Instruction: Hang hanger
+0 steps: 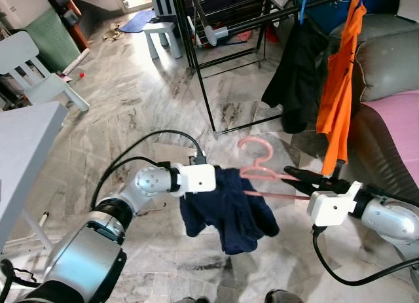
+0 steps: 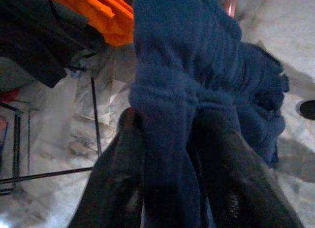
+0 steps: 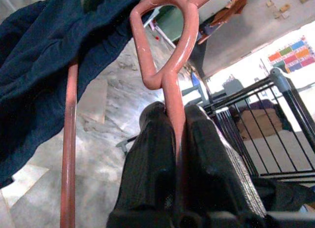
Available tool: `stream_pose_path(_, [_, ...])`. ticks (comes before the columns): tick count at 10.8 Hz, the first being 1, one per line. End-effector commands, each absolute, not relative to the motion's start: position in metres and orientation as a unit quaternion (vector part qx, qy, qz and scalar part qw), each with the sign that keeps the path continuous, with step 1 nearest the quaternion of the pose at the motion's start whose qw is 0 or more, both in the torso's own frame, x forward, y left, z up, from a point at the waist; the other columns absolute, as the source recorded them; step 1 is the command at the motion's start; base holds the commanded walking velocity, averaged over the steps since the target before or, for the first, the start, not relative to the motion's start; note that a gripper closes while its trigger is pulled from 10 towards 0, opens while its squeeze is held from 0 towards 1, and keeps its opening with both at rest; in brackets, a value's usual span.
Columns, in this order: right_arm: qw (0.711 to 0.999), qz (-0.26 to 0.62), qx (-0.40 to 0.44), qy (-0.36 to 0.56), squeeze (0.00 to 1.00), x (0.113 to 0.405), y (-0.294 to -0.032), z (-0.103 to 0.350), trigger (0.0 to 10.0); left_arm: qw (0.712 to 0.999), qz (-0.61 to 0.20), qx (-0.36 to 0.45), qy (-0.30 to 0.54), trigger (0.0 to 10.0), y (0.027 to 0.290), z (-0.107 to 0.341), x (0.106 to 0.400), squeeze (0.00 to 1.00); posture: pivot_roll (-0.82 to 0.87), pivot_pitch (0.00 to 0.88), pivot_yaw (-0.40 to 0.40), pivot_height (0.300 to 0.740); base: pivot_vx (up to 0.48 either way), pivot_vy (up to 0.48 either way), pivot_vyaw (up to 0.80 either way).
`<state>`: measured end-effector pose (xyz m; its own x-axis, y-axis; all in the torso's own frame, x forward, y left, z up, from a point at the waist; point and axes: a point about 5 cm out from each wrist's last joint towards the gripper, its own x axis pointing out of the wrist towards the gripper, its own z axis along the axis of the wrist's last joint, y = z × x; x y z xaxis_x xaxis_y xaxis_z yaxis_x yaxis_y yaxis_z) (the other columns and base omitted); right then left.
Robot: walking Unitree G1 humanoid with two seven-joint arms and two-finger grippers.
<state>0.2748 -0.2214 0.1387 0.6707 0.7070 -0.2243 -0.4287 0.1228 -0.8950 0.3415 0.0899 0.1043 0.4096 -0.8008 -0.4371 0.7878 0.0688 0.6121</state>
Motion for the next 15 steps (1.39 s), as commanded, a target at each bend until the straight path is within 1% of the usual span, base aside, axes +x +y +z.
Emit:
stream_pose_path(1, [0.728, 0.388, -0.542, -0.16, 0.0, 0.276, -0.215, 0.146, 10.0, 0.727, -0.547, 0.415, 0.015, 0.0, 0.097, 0.102, 0.342, 0.0, -0.2, 0.128, 0.211, 0.74, 0.0, 0.0, 0.0])
stream_pose_path(2, [0.72, 0.391, -0.55, -0.161, 0.0, 0.276, -0.215, 0.146, 10.0, 0.723, -0.551, 0.415, 0.023, 0.0, 0.097, 0.101, 0.342, 0.0, -0.2, 0.128, 0.211, 0.74, 0.0, 0.0, 0.0])
stream_pose_path(8, [0.706, 0.383, -0.57, -0.173, 0.0, 0.28, -0.22, 0.149, 10.0, 0.723, -0.552, 0.409, 0.07, 0.0, 0.11, 0.102, 0.346, 0.0, -0.19, 0.127, 0.212, 0.74, 0.0, 0.0, 0.0])
stream_pose_path(9, [0.721, 0.381, -0.557, -0.16, 1.0, 0.283, -0.223, 0.149, 10.0, 0.725, -0.551, 0.407, 0.071, 0.0, 0.11, 0.102, 0.346, 0.0, -0.19, 0.125, 0.211, 0.74, 0.0, 0.0, 0.0])
stream_pose_path(10, [0.739, 0.382, -0.535, -0.145, 1.0, 0.285, -0.224, 0.149, 10.0, 0.73, -0.546, 0.404, 0.072, 0.0, 0.112, 0.102, 0.347, 0.0, -0.19, 0.125, 0.211, 0.74, 0.0, 0.0, 0.0])
stream_pose_path(12, [0.749, 0.375, -0.535, -0.11, 1.0, 0.289, -0.233, 0.146, 10.0, 0.744, -0.532, 0.395, 0.089, 0.0, 0.125, 0.095, 0.344, 0.0, -0.19, 0.123, 0.205, 0.74, 0.0, 0.0, 0.0])
stream_pose_path(13, [0.765, 0.353, -0.532, -0.089, 1.0, 0.293, -0.242, 0.146, 10.0, 0.751, -0.524, 0.388, 0.103, 0.0, 0.135, 0.089, 0.341, 0.0, -0.18, 0.123, 0.202, 0.74, 0.0, 0.0, 0.0])
stream_pose_path(14, [0.78, 0.331, -0.525, -0.079, 1.0, 0.296, -0.248, 0.149, 10.0, 0.766, -0.512, 0.37, 0.116, 0.0, 0.142, 0.085, 0.339, 0.0, -0.18, 0.122, 0.201, 0.74, 0.0, 0.0, 0.0])
stream_pose_path(15, [0.788, 0.324, -0.519, -0.072, 1.0, 0.298, -0.251, 0.152, 10.0, 0.797, -0.496, 0.321, 0.126, 0.0, 0.147, 0.083, 0.339, 0.0, -0.17, 0.123, 0.201, 0.74, 0.0, 0.0, 0.0])
